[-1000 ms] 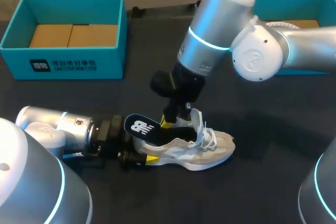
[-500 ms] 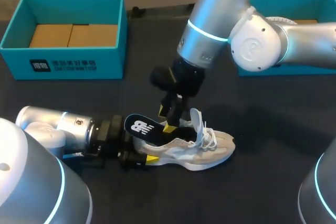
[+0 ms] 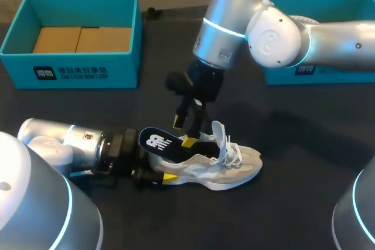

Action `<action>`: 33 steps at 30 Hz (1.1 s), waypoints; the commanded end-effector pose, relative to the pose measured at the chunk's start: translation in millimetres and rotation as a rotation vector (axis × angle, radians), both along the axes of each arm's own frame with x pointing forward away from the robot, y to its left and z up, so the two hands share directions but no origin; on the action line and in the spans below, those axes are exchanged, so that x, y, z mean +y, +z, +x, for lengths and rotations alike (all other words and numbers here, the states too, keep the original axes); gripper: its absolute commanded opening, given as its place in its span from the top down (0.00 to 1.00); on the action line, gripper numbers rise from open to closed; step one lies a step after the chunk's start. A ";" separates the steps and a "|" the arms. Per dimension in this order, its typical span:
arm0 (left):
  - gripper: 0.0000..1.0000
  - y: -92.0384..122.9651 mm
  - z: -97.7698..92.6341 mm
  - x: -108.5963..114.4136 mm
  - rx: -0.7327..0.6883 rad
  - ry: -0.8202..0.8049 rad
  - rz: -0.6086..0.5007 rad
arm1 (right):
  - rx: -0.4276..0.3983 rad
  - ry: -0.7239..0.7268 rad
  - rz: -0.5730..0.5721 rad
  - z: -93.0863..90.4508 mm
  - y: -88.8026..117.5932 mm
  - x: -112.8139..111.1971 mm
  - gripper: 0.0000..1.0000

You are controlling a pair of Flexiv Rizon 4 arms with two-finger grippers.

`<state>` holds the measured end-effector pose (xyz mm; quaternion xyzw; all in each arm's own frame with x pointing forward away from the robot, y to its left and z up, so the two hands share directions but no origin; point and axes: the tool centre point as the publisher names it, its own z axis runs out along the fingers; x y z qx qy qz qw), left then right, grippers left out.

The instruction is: Take the shoe out of the shoebox, open the shoe tongue, remove and reinsert the insole, then place the shoe into the shoebox

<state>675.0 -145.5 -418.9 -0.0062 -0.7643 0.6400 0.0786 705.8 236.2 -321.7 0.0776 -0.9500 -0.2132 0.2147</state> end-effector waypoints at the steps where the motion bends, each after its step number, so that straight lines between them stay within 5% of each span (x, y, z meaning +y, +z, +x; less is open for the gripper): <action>1: 1.00 -0.6 -0.1 -0.2 0.000 0.001 0.000 | 0.028 0.014 -0.004 1.3 -2.2 2.1 0.08; 33: 1.00 -0.6 -0.1 -0.2 0.000 0.001 0.000 | 0.198 0.102 0.001 -15.5 -19.9 7.0 0.23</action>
